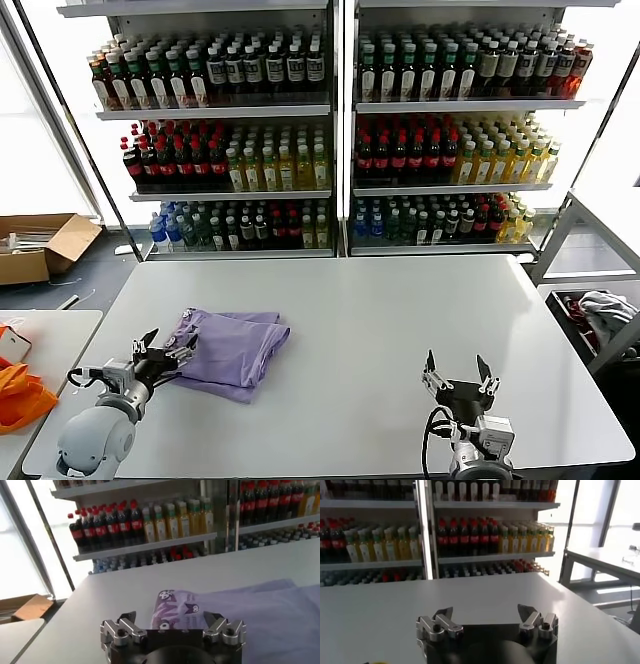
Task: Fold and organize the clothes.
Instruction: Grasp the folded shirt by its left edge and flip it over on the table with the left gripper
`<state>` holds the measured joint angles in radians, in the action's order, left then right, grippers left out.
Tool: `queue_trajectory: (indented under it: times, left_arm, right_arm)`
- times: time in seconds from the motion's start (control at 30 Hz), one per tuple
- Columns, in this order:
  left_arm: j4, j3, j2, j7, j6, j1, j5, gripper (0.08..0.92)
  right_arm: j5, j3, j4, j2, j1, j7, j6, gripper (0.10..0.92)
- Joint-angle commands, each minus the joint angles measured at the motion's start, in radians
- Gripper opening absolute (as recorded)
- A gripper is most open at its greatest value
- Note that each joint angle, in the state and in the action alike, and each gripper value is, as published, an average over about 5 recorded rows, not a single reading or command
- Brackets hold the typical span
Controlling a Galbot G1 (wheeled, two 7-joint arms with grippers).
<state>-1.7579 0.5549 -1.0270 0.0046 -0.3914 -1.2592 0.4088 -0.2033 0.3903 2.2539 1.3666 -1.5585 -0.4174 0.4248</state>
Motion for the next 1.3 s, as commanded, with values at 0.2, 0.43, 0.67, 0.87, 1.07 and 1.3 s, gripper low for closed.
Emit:
queue_trajectory:
  times: [0.2, 0.43, 0.67, 0.87, 1.07, 1.3]
  left_arm:
    - [0.109, -0.005, 0.023, 0.045, -0.024, 0.052, 0.112, 0.823]
    - [0.103, 0.002, 0.025, 0.05, -0.098, 0.055, 0.282, 0.822]
    - [0.086, 0.009, 0.02, 0.035, -0.148, 0.054, 0.381, 0.775]
    - [0.08, 0.008, 0.011, 0.038, -0.148, 0.044, 0.368, 0.627]
    - [0.073, 0.011, 0.007, 0.04, -0.13, 0.035, 0.347, 0.453]
    - [0.057, 0.031, -0.002, 0.025, -0.073, 0.032, 0.303, 0.245]
  right_arm:
    - [0.028, -0.021, -0.007, 0.015, 0.003, -0.001, 0.0, 0.823]
    - [0.038, -0.031, -0.01, 0.024, 0.011, -0.003, 0.003, 0.823]
    - [0.041, -0.028, -0.011, 0.024, 0.009, -0.005, 0.002, 0.823]
    - [0.039, -0.024, -0.008, 0.021, 0.008, -0.005, -0.001, 0.823]
    - [0.037, -0.022, -0.008, 0.019, 0.003, -0.005, -0.005, 0.823]
    - [0.033, -0.021, -0.006, 0.014, 0.006, -0.008, -0.01, 0.823]
